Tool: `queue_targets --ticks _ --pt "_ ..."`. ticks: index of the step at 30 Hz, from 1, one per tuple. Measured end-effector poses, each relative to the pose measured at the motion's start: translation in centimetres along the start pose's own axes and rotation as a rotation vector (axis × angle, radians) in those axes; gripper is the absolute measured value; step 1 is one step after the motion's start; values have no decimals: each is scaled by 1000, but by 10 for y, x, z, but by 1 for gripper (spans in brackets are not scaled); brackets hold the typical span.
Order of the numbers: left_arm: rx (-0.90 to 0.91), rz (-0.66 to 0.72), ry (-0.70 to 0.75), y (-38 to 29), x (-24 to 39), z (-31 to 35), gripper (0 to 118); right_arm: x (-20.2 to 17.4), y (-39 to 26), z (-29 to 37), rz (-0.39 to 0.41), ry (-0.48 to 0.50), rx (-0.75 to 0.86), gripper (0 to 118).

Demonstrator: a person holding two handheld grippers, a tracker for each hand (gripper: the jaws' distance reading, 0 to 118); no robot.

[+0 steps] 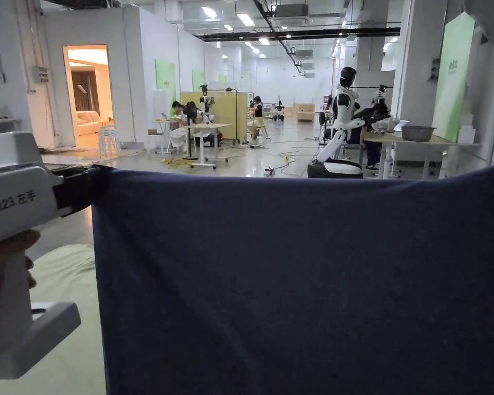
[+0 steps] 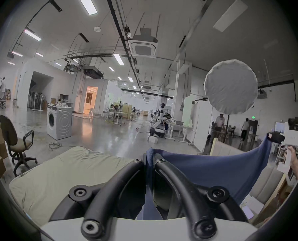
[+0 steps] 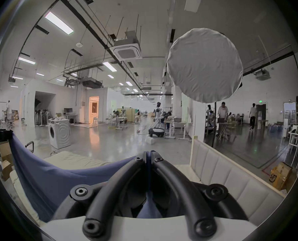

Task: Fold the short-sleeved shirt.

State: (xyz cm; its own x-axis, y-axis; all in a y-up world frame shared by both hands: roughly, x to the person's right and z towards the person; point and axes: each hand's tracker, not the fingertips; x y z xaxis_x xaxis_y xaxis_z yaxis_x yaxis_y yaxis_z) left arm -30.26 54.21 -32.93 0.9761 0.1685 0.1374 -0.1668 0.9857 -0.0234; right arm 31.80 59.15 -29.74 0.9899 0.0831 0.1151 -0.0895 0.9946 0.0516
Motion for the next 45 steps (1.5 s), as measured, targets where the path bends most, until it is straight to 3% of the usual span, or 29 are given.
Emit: queue_targets --ticks 11,19,23,28,31,36,44,45 --pt "-5 -15 12 25 -3 -18 7 -6 24 -26 33 -17 31 4" --pt "-3 -29 48 51 -8 -82 7 -21 49 -80 57 -17 52 4" --pt "15 5 45 62 -13 -114 7 -31 58 -113 119 -33 70 4" --pt "23 -61 83 74 -13 -152 7 -41 71 -153 122 -48 58 4" --pt "8 -89 96 75 -14 -172 7 -49 75 -174 169 -65 50 4" --pt "-7 -67 116 66 -20 -206 7 -58 69 -200 89 -63 44 4" --pt "-32 -51 138 40 -24 -238 7 -67 34 -247 90 -74 -22 4" --pt "-41 -69 145 34 -23 -239 7 -68 31 -251 128 -89 -42 4"
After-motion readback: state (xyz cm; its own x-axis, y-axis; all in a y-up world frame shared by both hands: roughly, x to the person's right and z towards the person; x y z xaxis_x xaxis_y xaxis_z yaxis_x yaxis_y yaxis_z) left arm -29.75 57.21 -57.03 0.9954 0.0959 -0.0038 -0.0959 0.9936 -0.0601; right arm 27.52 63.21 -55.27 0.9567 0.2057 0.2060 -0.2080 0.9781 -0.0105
